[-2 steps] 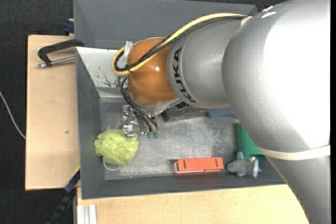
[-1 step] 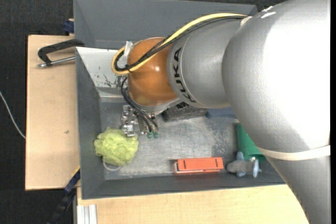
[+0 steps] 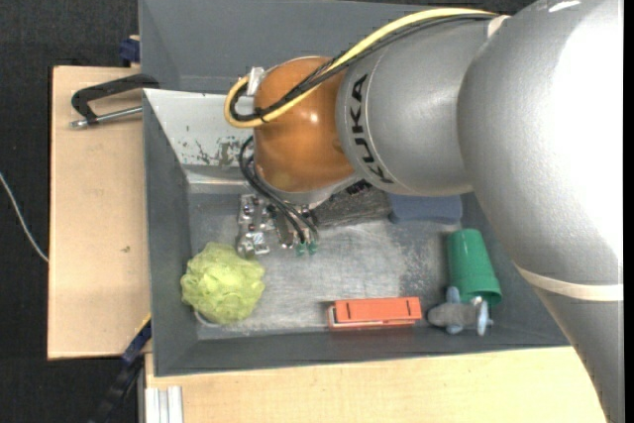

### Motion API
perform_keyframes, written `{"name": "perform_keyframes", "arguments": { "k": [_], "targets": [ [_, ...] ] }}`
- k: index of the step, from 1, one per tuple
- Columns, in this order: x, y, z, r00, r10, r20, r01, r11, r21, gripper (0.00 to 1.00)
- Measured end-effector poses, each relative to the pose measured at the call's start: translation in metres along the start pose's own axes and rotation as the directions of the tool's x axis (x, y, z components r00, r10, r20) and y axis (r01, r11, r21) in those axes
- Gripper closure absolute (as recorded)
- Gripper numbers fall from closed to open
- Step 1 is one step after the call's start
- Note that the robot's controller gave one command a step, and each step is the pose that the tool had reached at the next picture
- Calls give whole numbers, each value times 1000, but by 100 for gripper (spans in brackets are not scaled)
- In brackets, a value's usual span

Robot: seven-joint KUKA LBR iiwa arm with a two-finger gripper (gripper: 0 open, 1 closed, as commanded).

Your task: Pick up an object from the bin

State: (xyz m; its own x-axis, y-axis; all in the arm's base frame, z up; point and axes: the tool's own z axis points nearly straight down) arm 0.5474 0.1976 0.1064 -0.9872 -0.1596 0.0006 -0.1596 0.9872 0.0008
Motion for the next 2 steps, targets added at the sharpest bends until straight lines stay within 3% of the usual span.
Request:
{"name": "perform_keyframes", "arguments": {
  "k": [1,2],
  "targets": [
    [13,13,-151,987,162,3,-162,987,-1,0],
    [18,19,-212,968,252,4,-252,968,-2,0]
  ]
}}
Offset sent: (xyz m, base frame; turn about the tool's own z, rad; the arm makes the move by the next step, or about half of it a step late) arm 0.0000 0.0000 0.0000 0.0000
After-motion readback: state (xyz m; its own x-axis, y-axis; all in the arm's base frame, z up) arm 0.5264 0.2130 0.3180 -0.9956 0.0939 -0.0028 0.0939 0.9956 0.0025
